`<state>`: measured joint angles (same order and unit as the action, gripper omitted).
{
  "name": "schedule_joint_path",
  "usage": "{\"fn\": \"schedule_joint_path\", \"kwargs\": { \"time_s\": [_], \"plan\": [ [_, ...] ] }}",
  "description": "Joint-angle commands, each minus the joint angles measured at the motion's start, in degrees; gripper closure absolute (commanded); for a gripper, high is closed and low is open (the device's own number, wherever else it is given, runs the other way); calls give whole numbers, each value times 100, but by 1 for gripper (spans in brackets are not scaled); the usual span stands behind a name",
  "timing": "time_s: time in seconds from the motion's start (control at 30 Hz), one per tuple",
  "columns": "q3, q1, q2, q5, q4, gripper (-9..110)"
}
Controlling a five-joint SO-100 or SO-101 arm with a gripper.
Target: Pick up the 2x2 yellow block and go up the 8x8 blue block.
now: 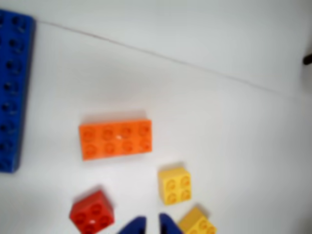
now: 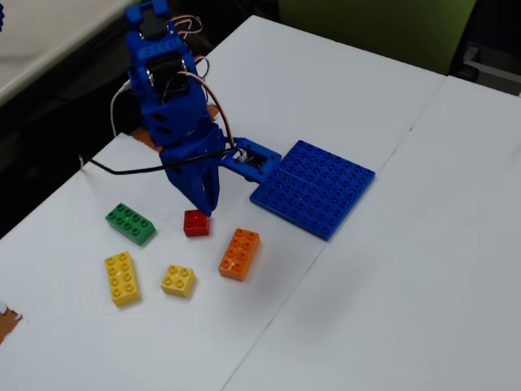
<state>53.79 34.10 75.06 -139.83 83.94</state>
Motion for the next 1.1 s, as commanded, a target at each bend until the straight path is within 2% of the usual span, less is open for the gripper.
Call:
{"fn": "schedule_joint_path", "kwargs": {
  "time_s": [0.0,0.43,0.63,0.8,1.07],
  "plan": [
    [-677,237,-308,-527,0,99],
    [-1477,1002,-1512,-2030,-343,95],
    [-1925,1151,-2197,-2127,-396,89],
    [-2145,1239,-2479,-1969,-387,78],
    [-2294,1301,-2689,-1687,-237,76]
  ]
}}
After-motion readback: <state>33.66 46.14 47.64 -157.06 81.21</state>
